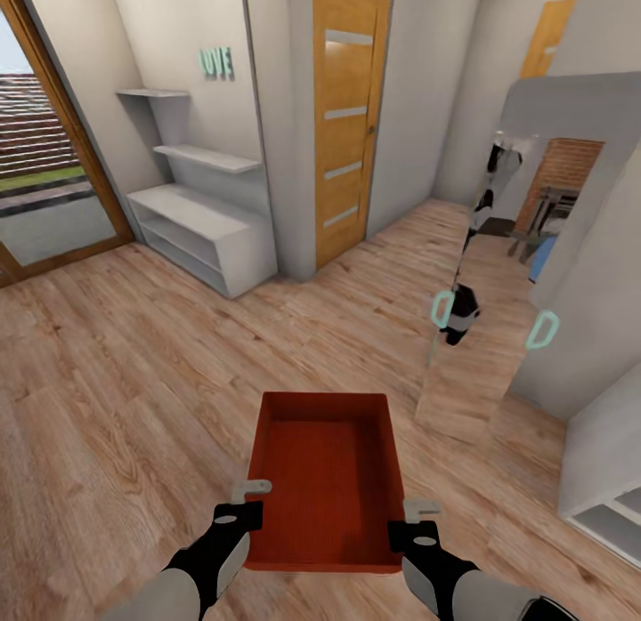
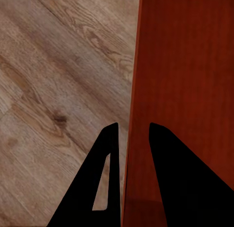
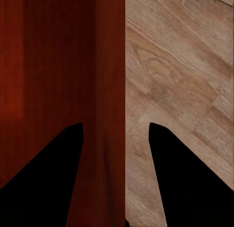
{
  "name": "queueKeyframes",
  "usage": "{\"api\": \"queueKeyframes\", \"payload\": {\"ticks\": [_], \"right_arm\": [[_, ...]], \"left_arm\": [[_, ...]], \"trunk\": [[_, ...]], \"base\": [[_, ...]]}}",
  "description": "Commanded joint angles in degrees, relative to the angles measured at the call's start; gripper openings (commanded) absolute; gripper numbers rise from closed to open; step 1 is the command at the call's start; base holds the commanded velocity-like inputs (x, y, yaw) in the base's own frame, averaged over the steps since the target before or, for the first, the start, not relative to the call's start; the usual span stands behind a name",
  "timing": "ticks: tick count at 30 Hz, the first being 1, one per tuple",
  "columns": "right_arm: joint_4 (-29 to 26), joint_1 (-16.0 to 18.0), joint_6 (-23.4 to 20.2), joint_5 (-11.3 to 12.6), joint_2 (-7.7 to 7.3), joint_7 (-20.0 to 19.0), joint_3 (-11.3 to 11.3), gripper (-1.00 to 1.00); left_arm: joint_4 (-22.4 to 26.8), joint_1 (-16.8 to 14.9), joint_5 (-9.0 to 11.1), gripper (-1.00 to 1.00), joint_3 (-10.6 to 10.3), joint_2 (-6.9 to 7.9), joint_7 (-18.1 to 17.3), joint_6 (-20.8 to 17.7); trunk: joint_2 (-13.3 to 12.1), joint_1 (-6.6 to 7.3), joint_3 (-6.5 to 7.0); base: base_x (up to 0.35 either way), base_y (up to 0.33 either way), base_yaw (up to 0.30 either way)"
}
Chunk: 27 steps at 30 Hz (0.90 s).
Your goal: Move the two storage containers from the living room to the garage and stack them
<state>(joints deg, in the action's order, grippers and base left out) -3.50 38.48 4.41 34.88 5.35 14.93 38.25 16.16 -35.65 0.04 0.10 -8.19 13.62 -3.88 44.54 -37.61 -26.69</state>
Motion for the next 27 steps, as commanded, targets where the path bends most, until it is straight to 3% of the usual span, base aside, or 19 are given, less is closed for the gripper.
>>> {"api": "queueKeyframes", "payload": {"ticks": [1, 21, 27], "right_arm": [[1.7, 0.0, 0.2, 1.1, 0.00, 0.1, -0.2, -1.00], [1.6, 0.0, 0.0, 1.1, 0.36, -0.1, -0.1, -1.00], [1.6, 0.0, 0.2, 1.0, 0.18, 0.0, -0.1, -1.00]], "left_arm": [[3.0, 0.0, -0.9, -1.00, 1.2, 0.02, 0.4, -0.4], [3.0, 0.0, -0.9, -1.00, 1.2, 0.02, 0.4, -0.5], [3.0, 0.0, -0.9, -1.00, 1.2, 0.02, 0.4, -0.4]], "trunk": [[0.0, -0.04, -0.06], [0.0, -0.04, -0.06], [0.0, -0.04, -0.06]], "base": [[0.322, 0.000, 0.000], [0.322, 0.000, 0.002], [0.322, 0.000, 0.212]]}}
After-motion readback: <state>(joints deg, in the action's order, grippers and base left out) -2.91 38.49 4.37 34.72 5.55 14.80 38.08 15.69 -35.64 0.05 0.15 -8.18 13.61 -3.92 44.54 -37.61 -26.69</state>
